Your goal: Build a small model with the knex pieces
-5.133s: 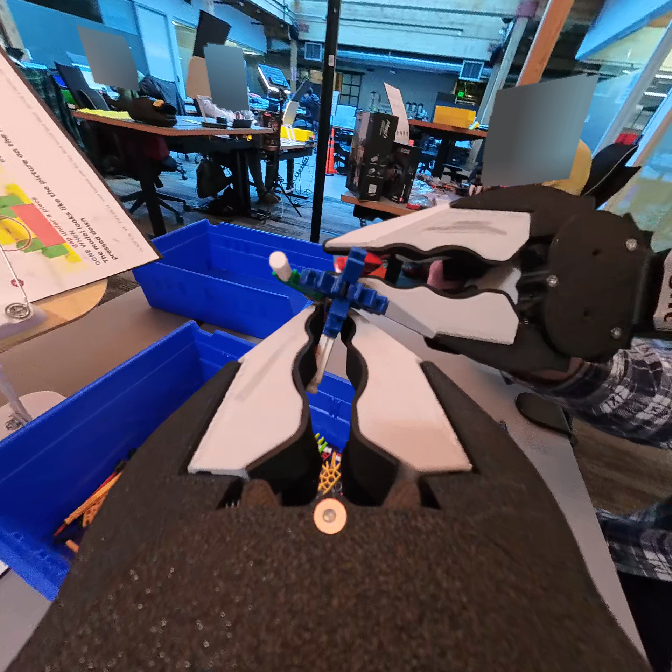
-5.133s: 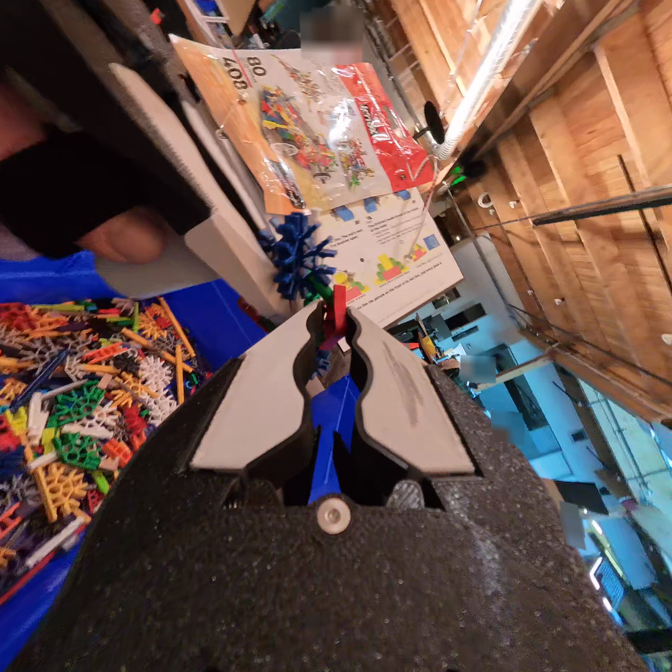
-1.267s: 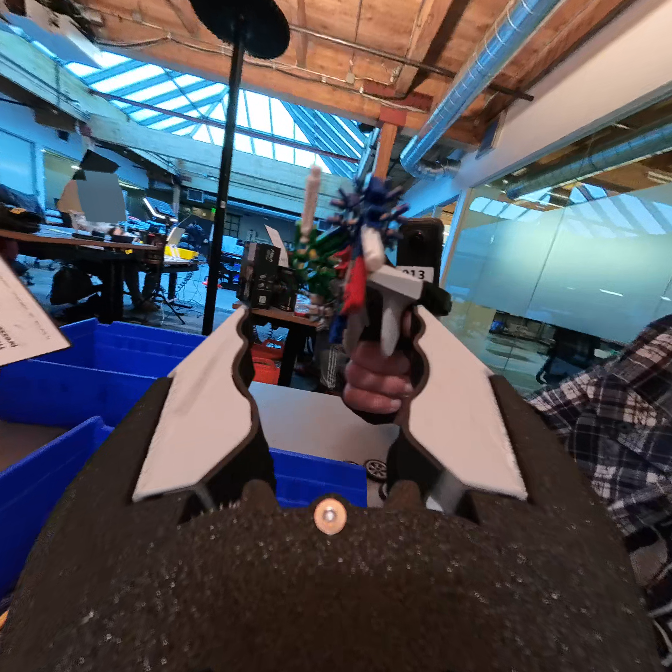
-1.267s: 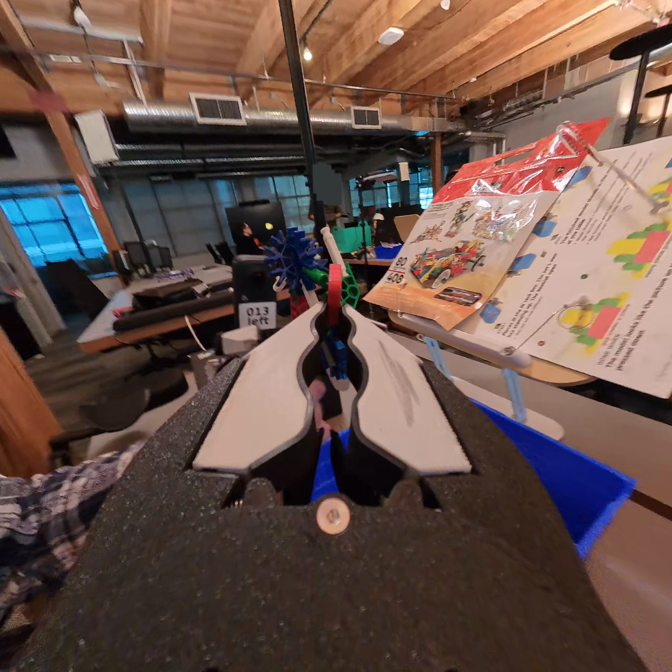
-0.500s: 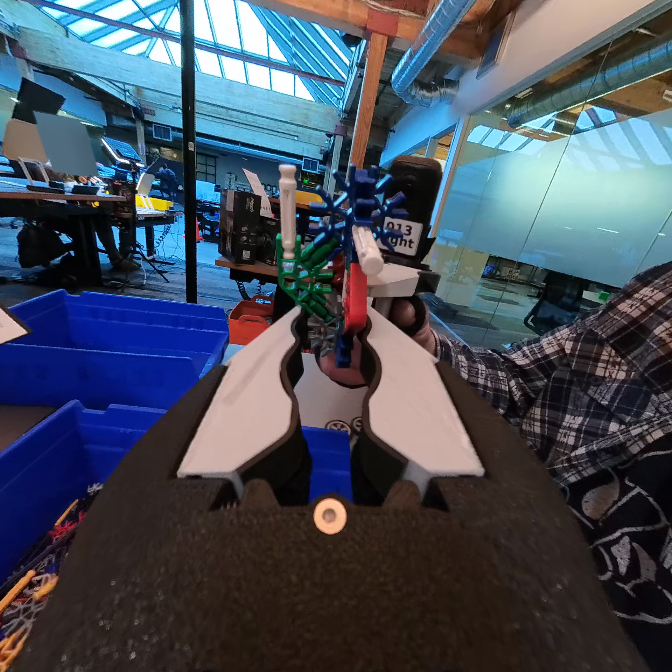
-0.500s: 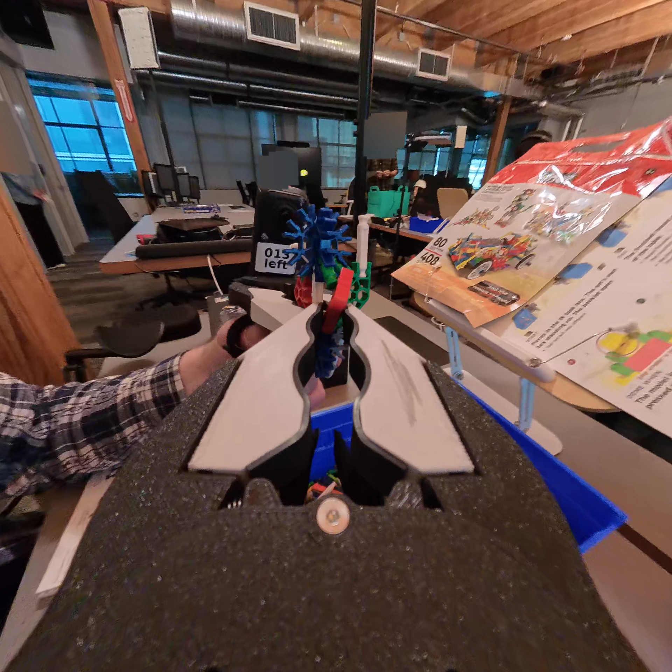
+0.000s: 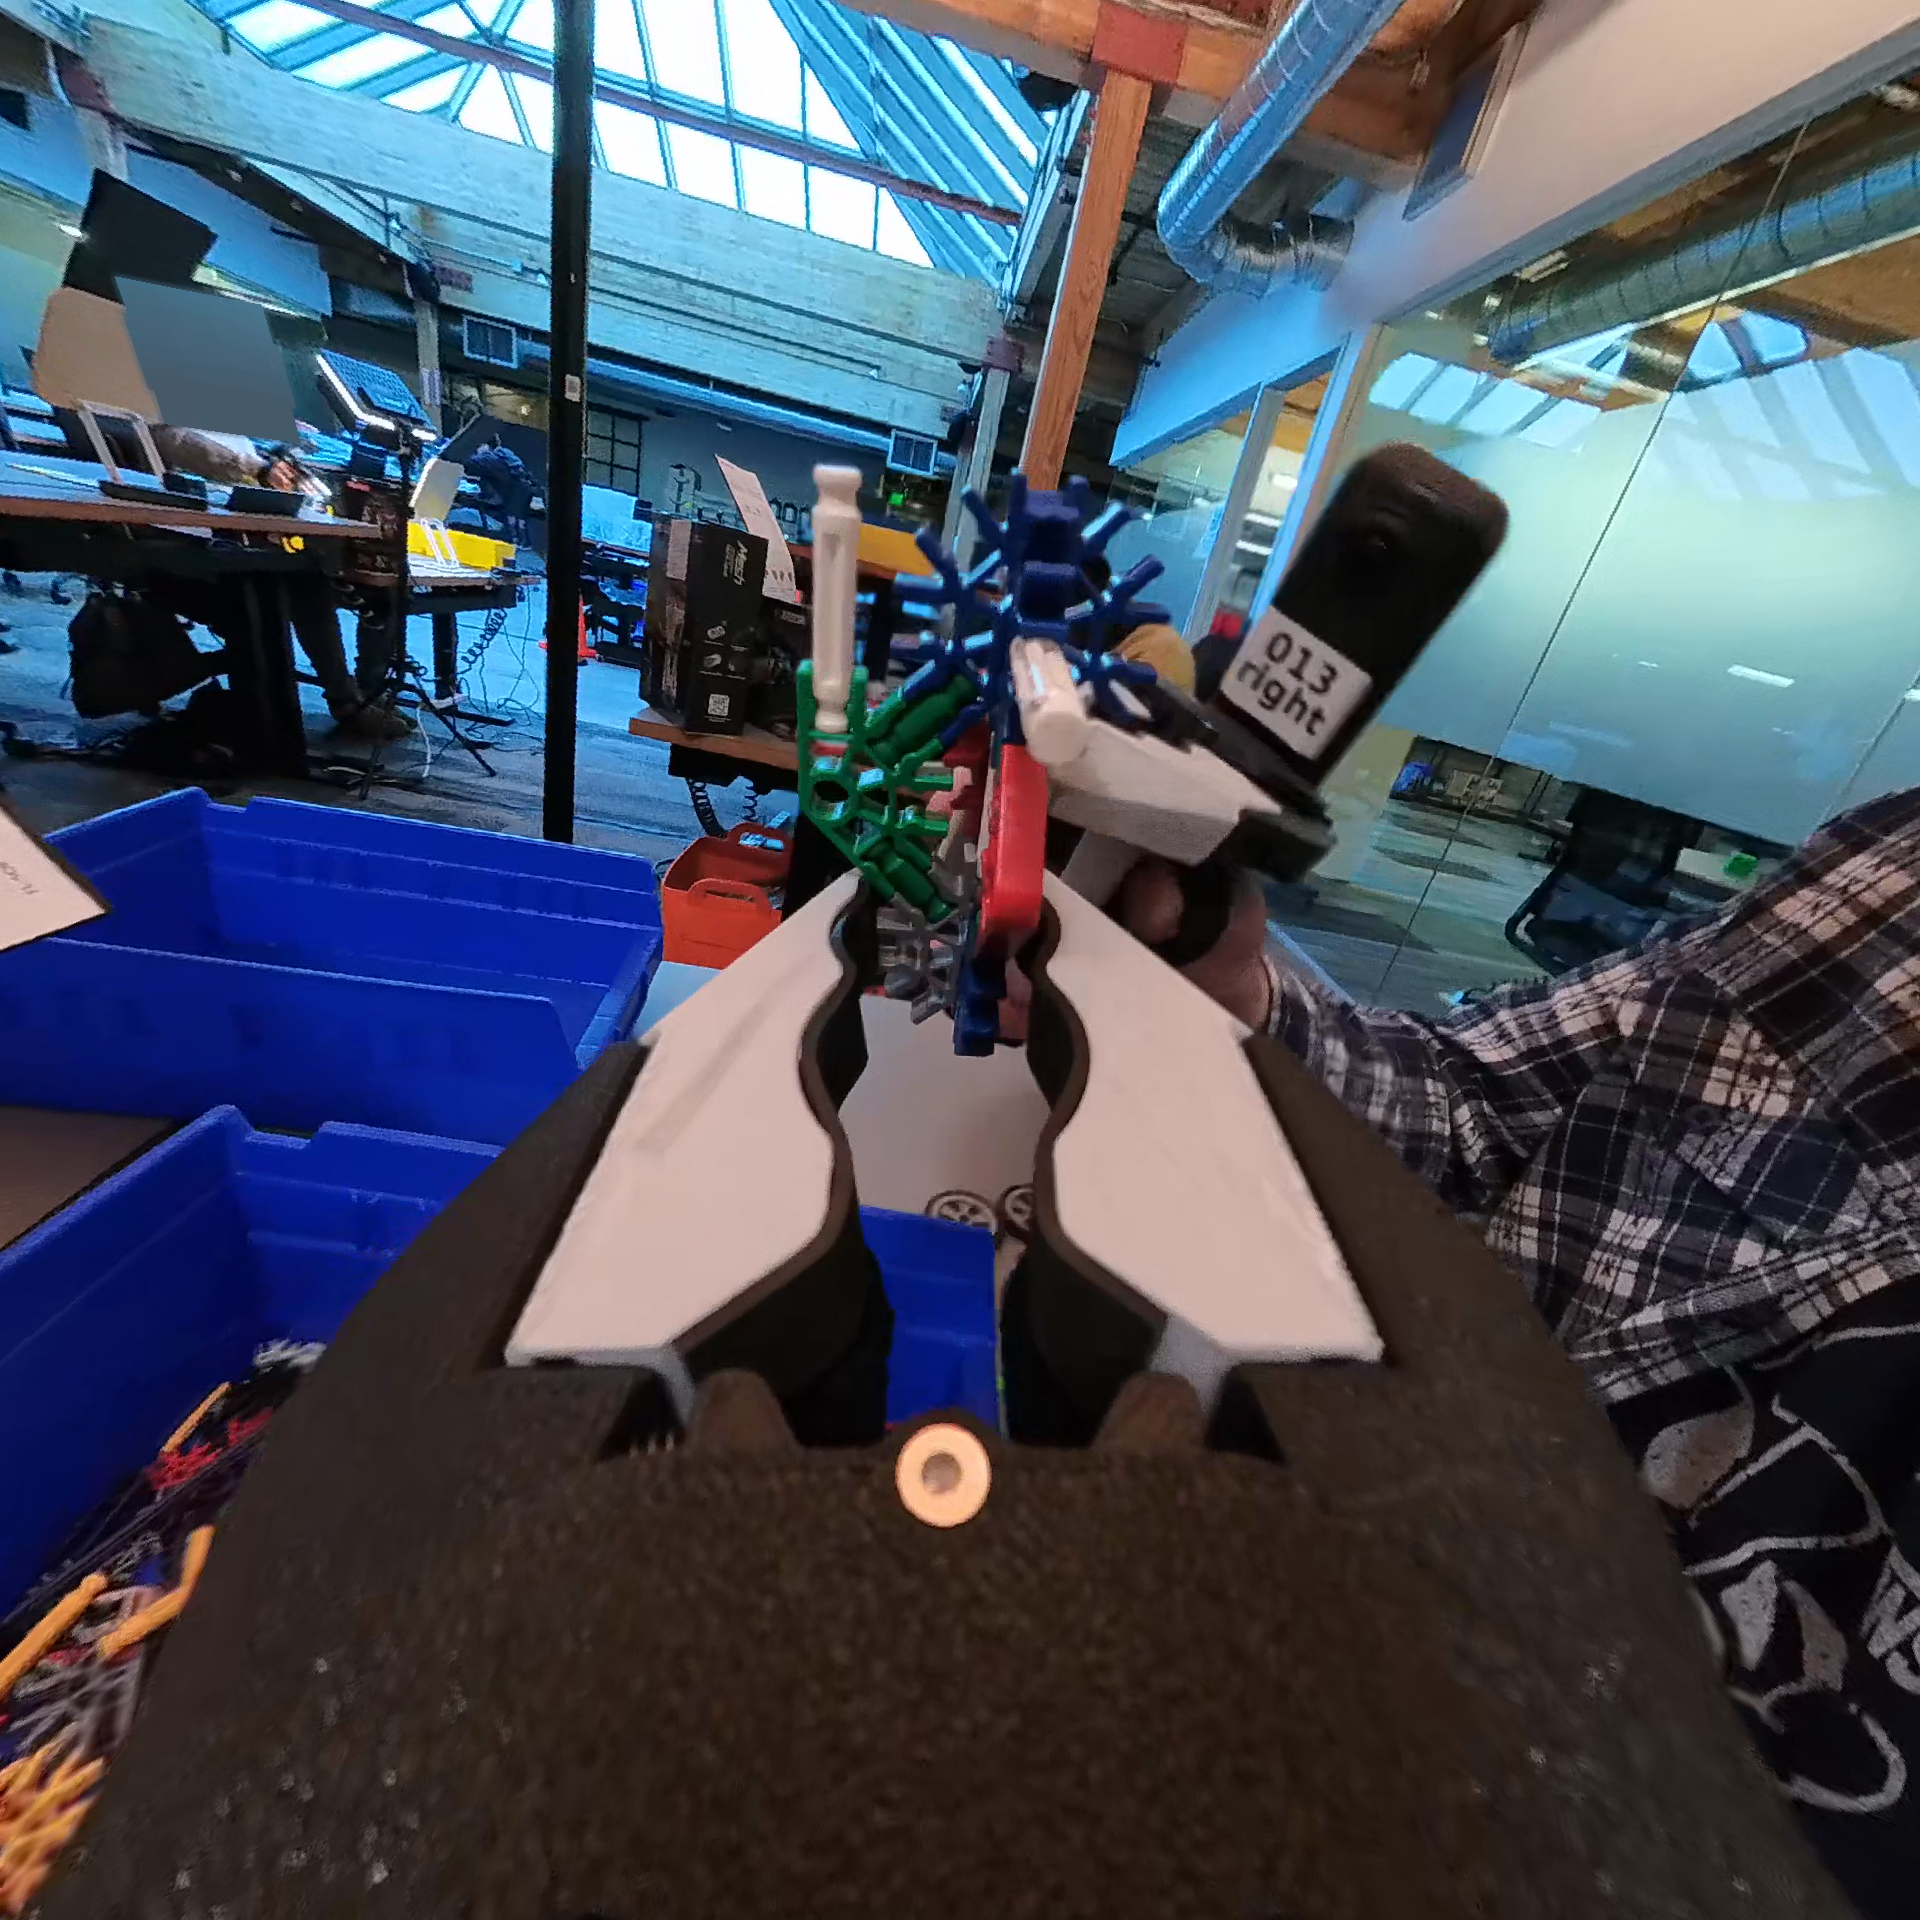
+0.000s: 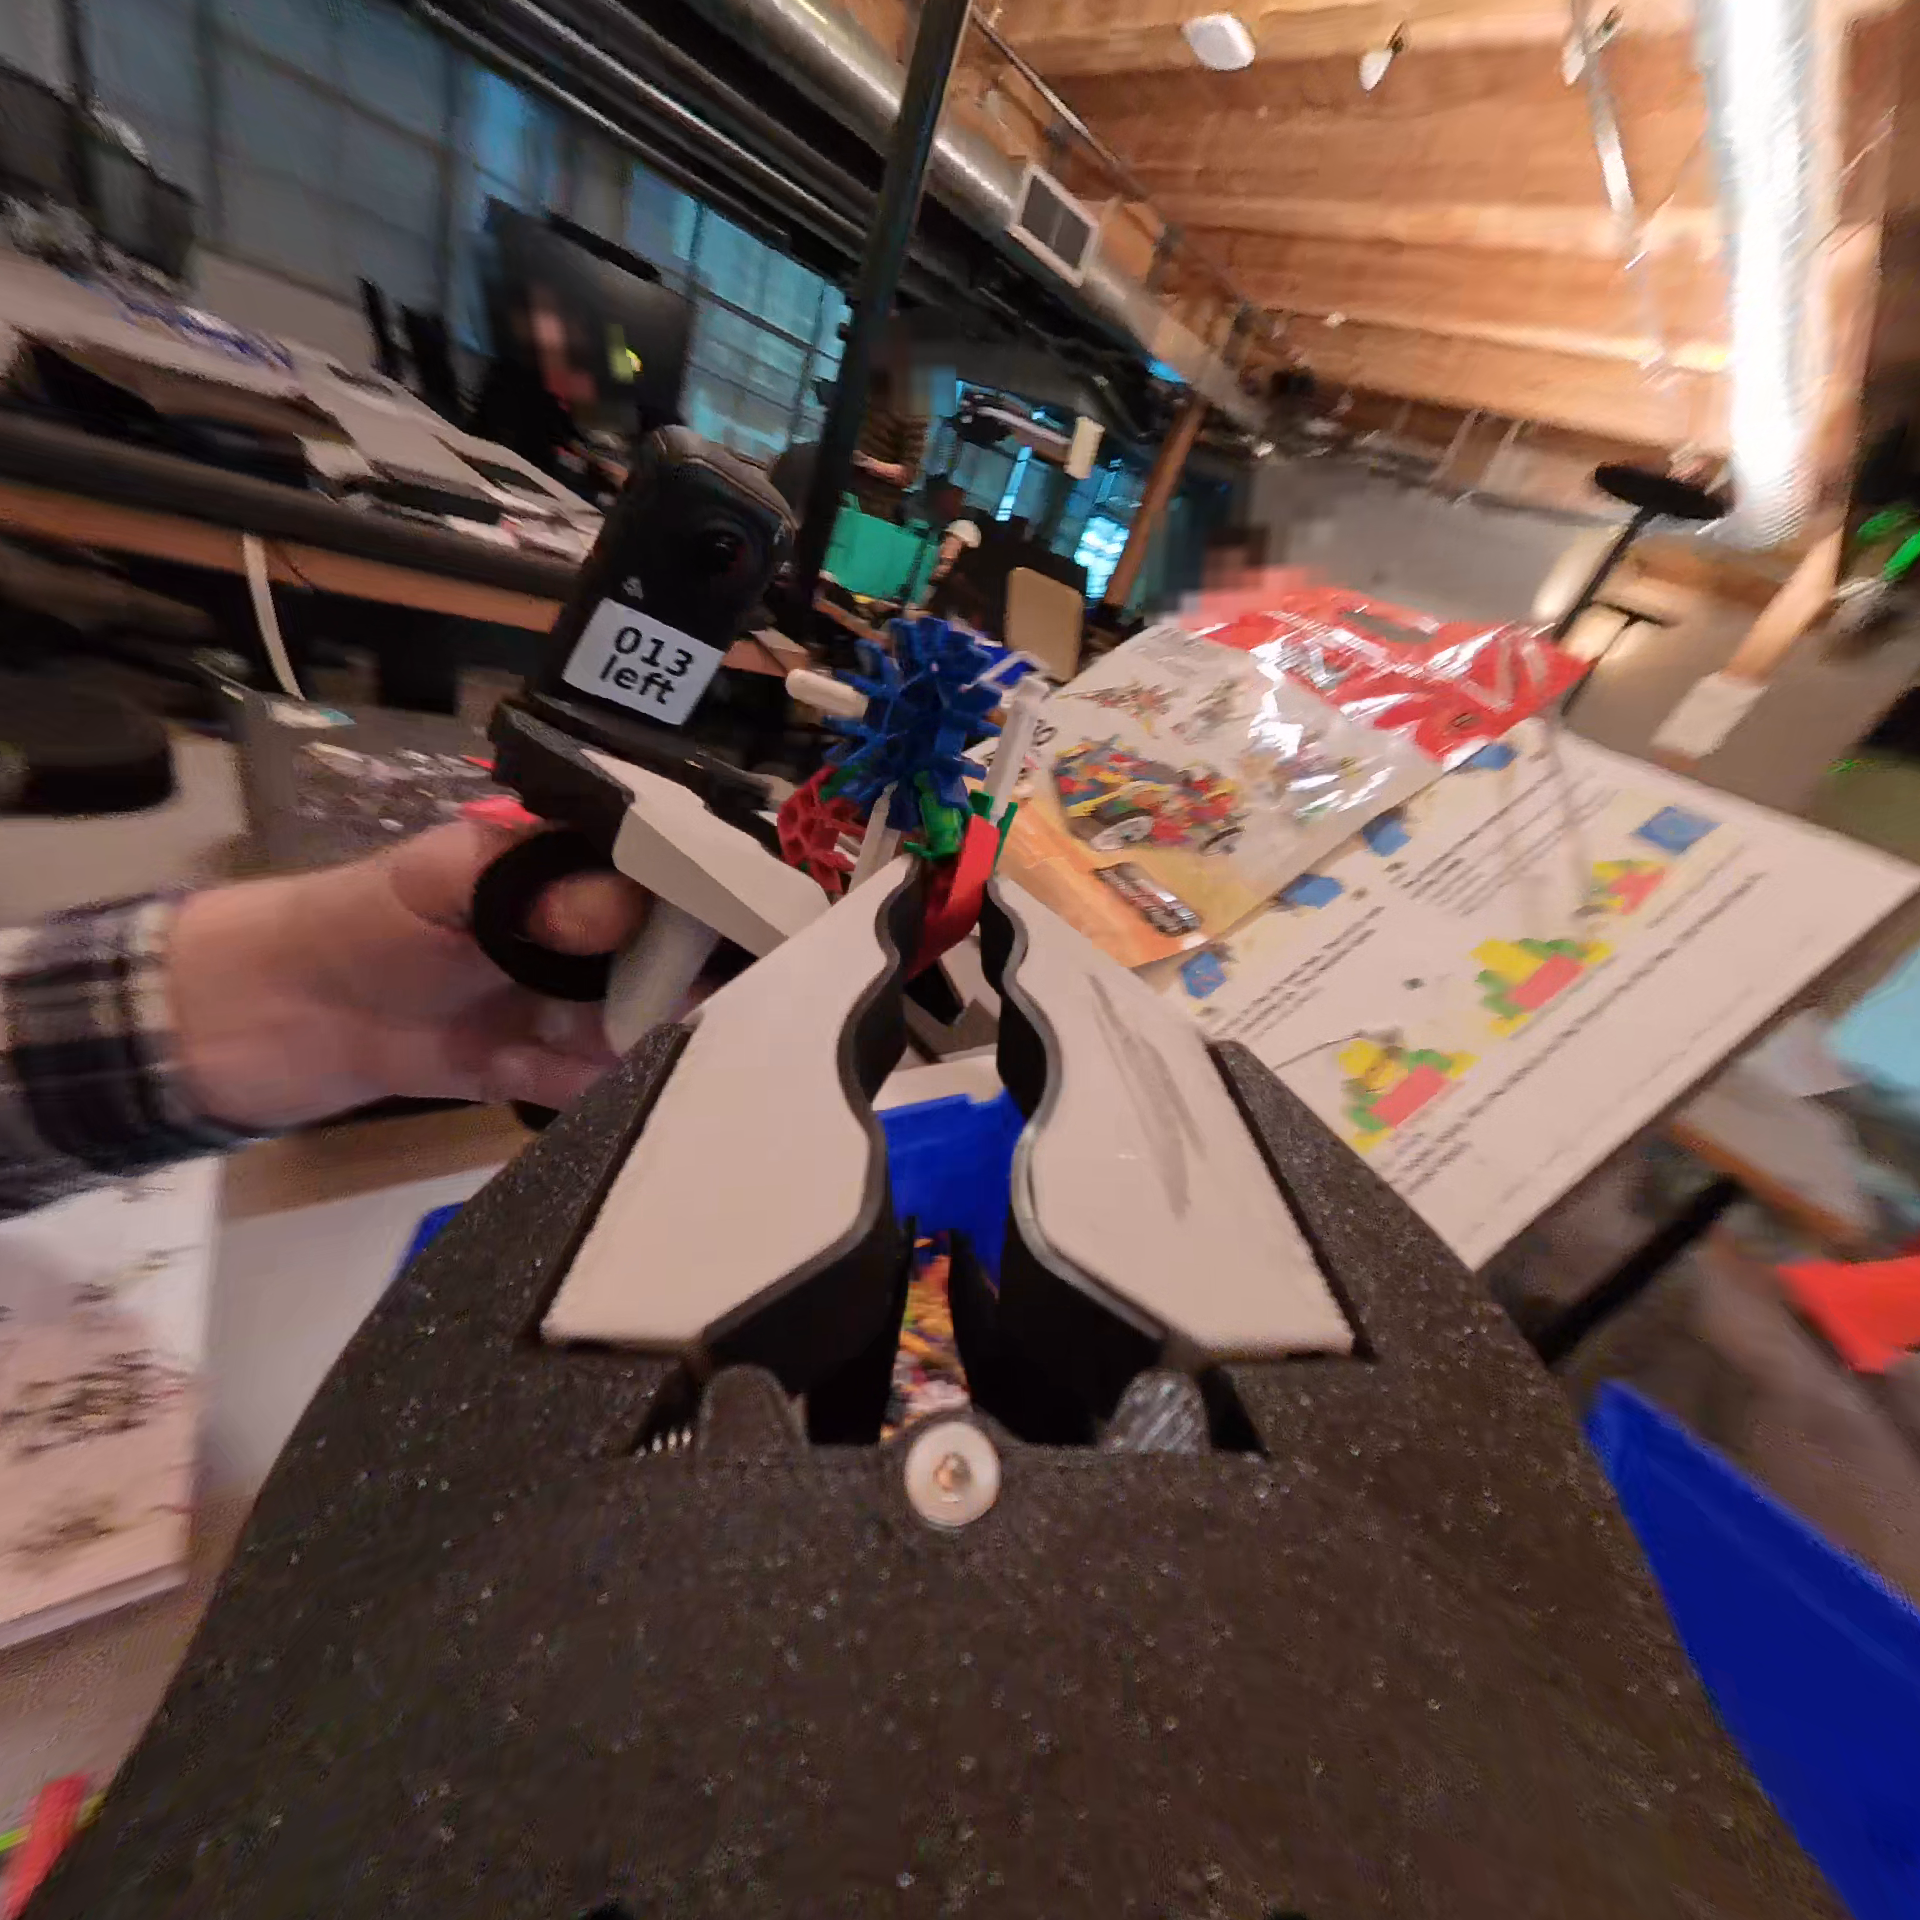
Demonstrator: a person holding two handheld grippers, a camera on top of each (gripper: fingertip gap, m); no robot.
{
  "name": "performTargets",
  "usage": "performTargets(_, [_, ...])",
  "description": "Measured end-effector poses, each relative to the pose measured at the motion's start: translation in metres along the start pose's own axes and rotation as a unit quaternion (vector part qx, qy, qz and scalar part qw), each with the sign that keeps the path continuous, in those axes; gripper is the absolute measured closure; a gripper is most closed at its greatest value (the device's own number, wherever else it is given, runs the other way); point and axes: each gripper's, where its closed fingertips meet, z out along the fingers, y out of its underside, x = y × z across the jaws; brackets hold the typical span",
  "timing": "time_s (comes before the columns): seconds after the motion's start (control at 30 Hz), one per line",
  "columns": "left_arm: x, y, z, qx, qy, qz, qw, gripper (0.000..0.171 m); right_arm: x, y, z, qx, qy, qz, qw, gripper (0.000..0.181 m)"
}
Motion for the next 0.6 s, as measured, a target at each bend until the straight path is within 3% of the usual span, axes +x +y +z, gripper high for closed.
performTargets(0.1, [0.000, -0.003, 0.001, 0.019, 0.010, -0.026, 0.999, 0.149, 0.003, -0.002, -0.001, -0.013, 0.066, -0.121, 0.990, 0.173])
performTargets(0.37, [0.010, -0.013, 0.004, 0.044, 0.018, -0.031, 0.998, 0.149, 0.001, -0.017, -0.007, -0.006, 0.129, -0.217, 0.968, 0.173])
performTargets(0.47, [0.014, -0.014, 0.004, 0.027, 0.000, 0.018, 0.999, 0.149, -0.002, -0.019, -0.007, 0.011, 0.056, -0.077, 0.995, 0.174])
performTargets(0.53, [0.016, -0.016, 0.006, 0.019, -0.020, 0.048, 0.998, 0.149, -0.003, -0.024, -0.010, 0.037, 0.010, 0.030, 0.999, 0.175])
performTargets(0.6, [0.011, -0.014, 0.006, 0.006, -0.055, 0.071, 0.996, 0.149, 0.000, -0.021, -0.010, 0.026, 0.050, -0.010, 0.998, 0.173])
